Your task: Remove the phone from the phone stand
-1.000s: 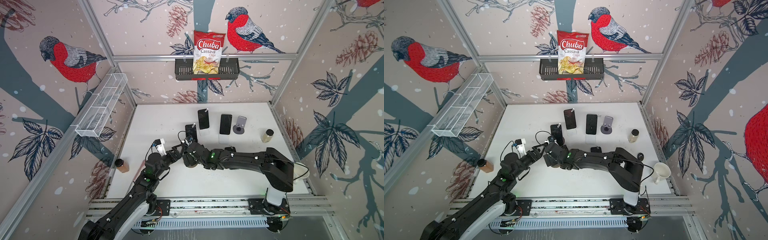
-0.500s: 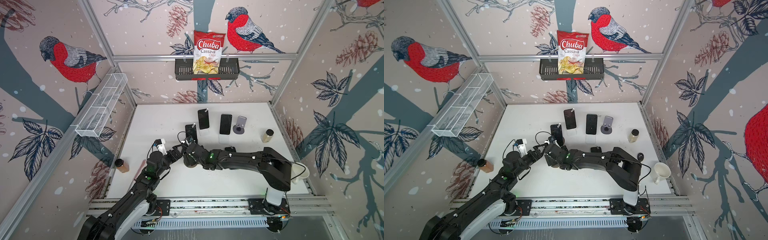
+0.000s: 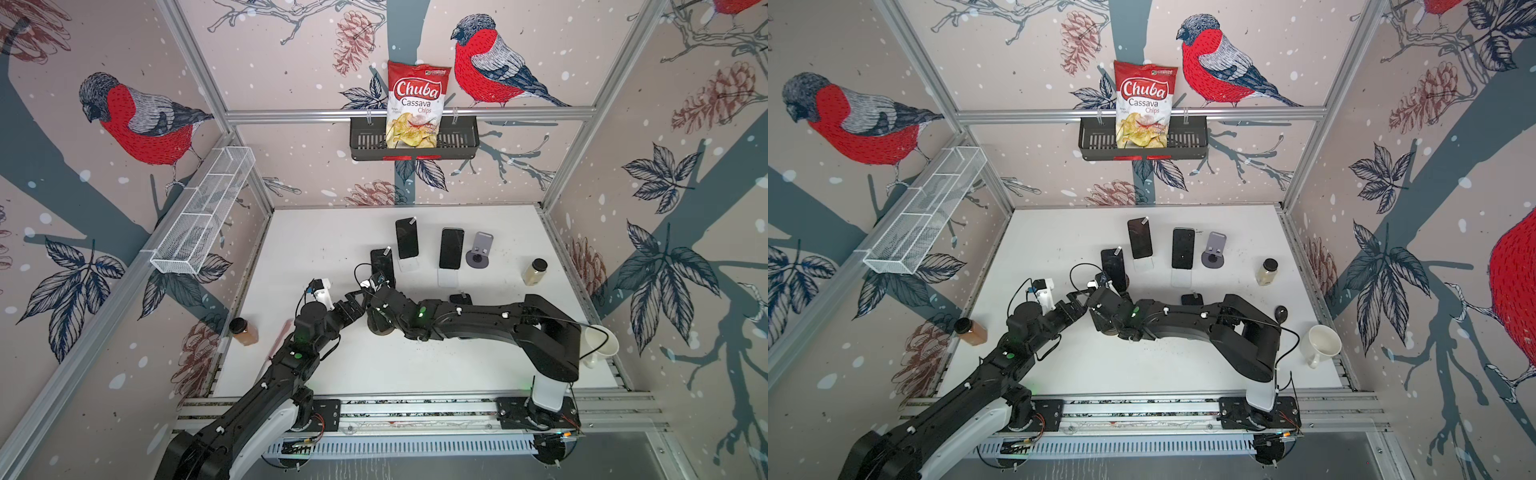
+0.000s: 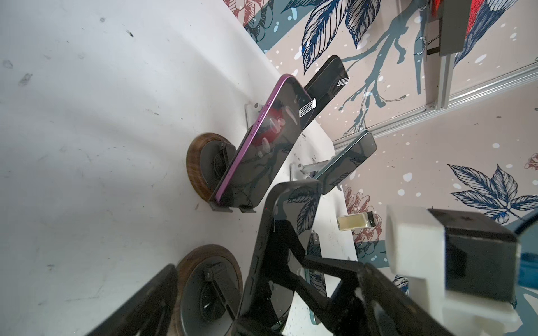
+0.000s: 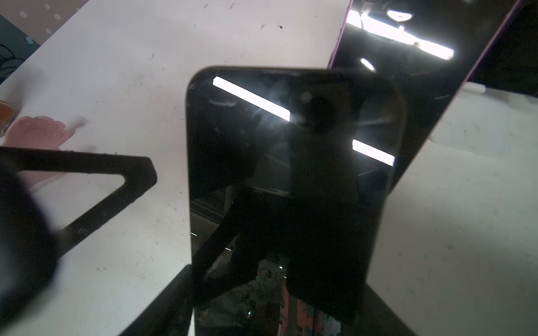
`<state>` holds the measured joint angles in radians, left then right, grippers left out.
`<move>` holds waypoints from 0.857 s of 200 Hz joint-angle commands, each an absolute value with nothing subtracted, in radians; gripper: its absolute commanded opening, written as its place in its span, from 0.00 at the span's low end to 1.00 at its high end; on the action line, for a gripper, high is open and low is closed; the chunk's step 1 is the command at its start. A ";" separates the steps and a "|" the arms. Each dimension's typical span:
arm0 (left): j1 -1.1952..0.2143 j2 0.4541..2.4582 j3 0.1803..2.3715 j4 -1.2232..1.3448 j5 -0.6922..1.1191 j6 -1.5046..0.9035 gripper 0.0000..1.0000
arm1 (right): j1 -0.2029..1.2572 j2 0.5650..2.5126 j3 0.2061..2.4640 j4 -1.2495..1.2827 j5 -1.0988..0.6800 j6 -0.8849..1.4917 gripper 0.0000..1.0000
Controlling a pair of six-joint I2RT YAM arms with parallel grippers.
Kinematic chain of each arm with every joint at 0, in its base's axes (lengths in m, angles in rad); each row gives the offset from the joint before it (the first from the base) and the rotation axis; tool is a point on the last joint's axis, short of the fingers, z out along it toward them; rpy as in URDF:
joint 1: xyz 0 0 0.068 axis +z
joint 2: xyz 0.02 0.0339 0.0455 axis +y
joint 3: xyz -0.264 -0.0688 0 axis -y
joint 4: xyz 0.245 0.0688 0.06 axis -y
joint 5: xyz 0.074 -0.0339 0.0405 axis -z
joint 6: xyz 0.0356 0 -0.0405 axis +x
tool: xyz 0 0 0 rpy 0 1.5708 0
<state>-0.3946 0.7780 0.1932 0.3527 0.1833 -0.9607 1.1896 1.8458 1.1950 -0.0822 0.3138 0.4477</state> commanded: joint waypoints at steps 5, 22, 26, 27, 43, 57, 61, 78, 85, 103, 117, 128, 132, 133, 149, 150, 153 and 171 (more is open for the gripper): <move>-0.393 0.778 0.202 0.353 0.184 -0.936 0.97 | 1.192 1.845 1.200 -0.074 0.345 0.449 0.70; -0.393 0.778 0.205 0.349 0.184 -0.931 0.97 | 1.192 1.844 1.198 -0.071 0.345 0.446 0.67; -0.393 0.780 0.205 0.349 0.184 -0.931 0.97 | 1.193 1.842 1.198 -0.071 0.346 0.447 0.67; -0.393 0.780 0.205 0.348 0.183 -0.931 0.97 | 1.193 1.842 1.197 -0.072 0.345 0.446 0.67; -0.393 0.780 0.209 0.340 0.182 -0.923 0.97 | 1.193 1.837 1.193 -0.065 0.345 0.444 0.67; -0.393 0.781 0.214 0.332 0.183 -0.918 0.97 | 1.195 1.830 1.188 -0.059 0.346 0.442 0.66; -0.393 0.782 0.213 0.332 0.183 -0.916 0.97 | 1.195 1.829 1.187 -0.058 0.348 0.442 0.66; -0.393 0.784 0.214 0.332 0.183 -0.915 0.97 | 1.195 1.821 1.187 -0.058 0.351 0.440 0.66; -0.393 0.784 0.215 0.331 0.183 -0.913 0.97 | 1.195 1.818 1.185 -0.056 0.351 0.437 0.66; -0.393 0.785 0.220 0.328 0.182 -0.911 0.97 | 1.195 1.810 1.181 -0.051 0.351 0.437 0.65; -0.393 0.784 0.224 0.328 0.186 -0.905 0.97 | 1.195 1.808 1.181 -0.049 0.353 0.434 0.65; -0.393 0.782 0.228 0.329 0.190 -0.899 0.97 | 1.193 1.806 1.181 -0.051 0.356 0.434 0.65; -0.393 0.781 0.230 0.329 0.192 -0.897 0.97 | 1.192 1.805 1.181 -0.051 0.360 0.434 0.65; -0.393 0.781 0.230 0.330 0.192 -0.896 0.97 | 1.192 1.805 1.182 -0.051 0.360 0.434 0.65; -0.393 0.779 0.240 0.323 0.193 -0.890 0.97 | 1.189 1.800 1.182 -0.053 0.363 0.433 0.65; -0.393 0.780 0.240 0.323 0.193 -0.889 0.97 | 1.189 1.799 1.183 -0.054 0.364 0.434 0.65; -0.393 0.779 0.243 0.320 0.195 -0.888 0.97 | 1.188 1.799 1.184 -0.054 0.363 0.434 0.65; -0.393 0.780 0.259 0.320 0.212 -0.881 0.97 | 1.181 1.792 1.181 -0.057 0.365 0.434 0.65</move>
